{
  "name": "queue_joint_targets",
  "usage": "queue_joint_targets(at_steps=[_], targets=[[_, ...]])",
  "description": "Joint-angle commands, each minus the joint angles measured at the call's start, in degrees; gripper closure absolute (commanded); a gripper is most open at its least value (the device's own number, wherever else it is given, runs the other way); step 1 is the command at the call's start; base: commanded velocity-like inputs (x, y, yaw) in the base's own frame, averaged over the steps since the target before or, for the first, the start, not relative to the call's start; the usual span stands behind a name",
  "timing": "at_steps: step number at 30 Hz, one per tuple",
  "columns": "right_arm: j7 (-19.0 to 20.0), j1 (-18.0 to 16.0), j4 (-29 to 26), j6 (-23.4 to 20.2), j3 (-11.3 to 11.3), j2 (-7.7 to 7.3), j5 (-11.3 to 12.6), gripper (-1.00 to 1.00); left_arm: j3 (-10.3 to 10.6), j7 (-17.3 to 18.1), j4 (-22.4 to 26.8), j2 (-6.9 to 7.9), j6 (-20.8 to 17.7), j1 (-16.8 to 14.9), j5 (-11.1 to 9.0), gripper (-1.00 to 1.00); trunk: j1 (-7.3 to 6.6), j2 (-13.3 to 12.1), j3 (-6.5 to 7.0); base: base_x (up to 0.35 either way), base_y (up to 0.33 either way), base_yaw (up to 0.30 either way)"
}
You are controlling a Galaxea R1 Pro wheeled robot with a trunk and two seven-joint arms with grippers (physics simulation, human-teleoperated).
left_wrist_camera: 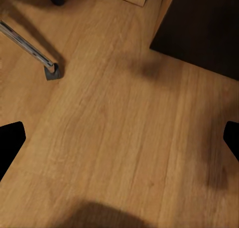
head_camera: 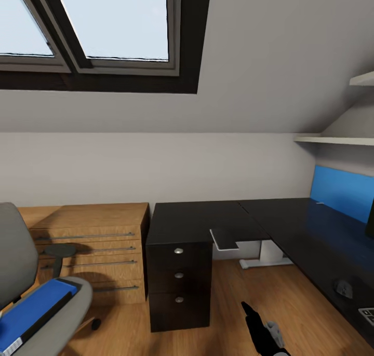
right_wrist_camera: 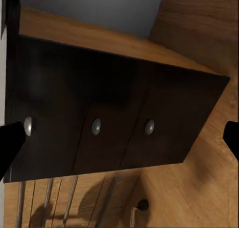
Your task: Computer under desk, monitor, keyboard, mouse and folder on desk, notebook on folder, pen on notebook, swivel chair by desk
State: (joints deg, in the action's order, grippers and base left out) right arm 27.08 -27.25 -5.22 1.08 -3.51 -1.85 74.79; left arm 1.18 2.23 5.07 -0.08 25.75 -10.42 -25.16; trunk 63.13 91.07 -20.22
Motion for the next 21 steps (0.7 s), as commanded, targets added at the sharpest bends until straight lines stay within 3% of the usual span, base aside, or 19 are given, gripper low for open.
queue_joint_targets(at_steps=[1,7,10,12,13,15,16,19,21], targets=[[0.2,-0.1,0.6,0.9,-0.4,-0.01,-0.4,-1.00,0.1,0.2,-0.1,0.00,0.2,0.0,-0.5,-1.00,-0.23,-0.4,0.12,0.000,0.000,0.000],[-0.2,0.0,4.9,5.1,-0.6,-0.10,-8.5,-1.00,0.1,0.2,-0.1,0.00,0.1,0.0,-0.6,-1.00,-1.55,-2.8,1.19,0.000,0.000,0.000],[-0.6,0.0,5.5,6.7,-0.6,-0.09,-11.3,-1.00,0.1,0.2,-0.1,0.00,0.1,0.0,-0.6,-1.00,-2.21,-4.0,1.73,0.000,0.000,0.000],[-1.1,0.0,5.8,8.1,-0.7,-0.09,-14.6,-1.00,0.1,0.2,-0.1,0.00,0.1,0.0,-0.6,-1.00,-2.65,-4.8,2.09,0.000,0.000,0.000],[-1.6,0.0,5.9,9.0,-0.7,-0.09,-17.4,-1.00,0.1,0.2,-0.1,0.00,0.1,0.0,-0.6,-1.00,-2.86,-5.2,2.27,0.000,0.000,0.000],[-2.0,0.0,6.0,9.8,-0.7,-0.09,-20.5,-1.00,0.1,0.2,-0.1,0.00,0.1,0.0,-0.6,-1.00,-3.30,-6.0,2.63,0.000,0.000,0.000],[-2.4,0.0,6.0,10.7,-0.7,-0.09,-23.9,-1.00,0.1,0.2,-0.1,0.00,0.0,0.0,-0.6,-1.00,-3.52,-6.4,2.81,0.000,0.000,0.000],[-3.6,0.0,6.1,11.7,-0.7,-0.07,-28.9,-1.00,0.1,0.2,-0.1,0.00,0.0,0.0,-0.7,-1.00,-4.18,-7.6,3.35,0.000,0.000,0.000],[-7.6,0.0,6.1,12.5,-0.7,0.10,-34.9,-1.00,0.1,0.1,-0.1,0.00,-0.1,0.0,-0.7,-1.00,-4.62,-8.4,3.71,0.000,0.000,0.000]])
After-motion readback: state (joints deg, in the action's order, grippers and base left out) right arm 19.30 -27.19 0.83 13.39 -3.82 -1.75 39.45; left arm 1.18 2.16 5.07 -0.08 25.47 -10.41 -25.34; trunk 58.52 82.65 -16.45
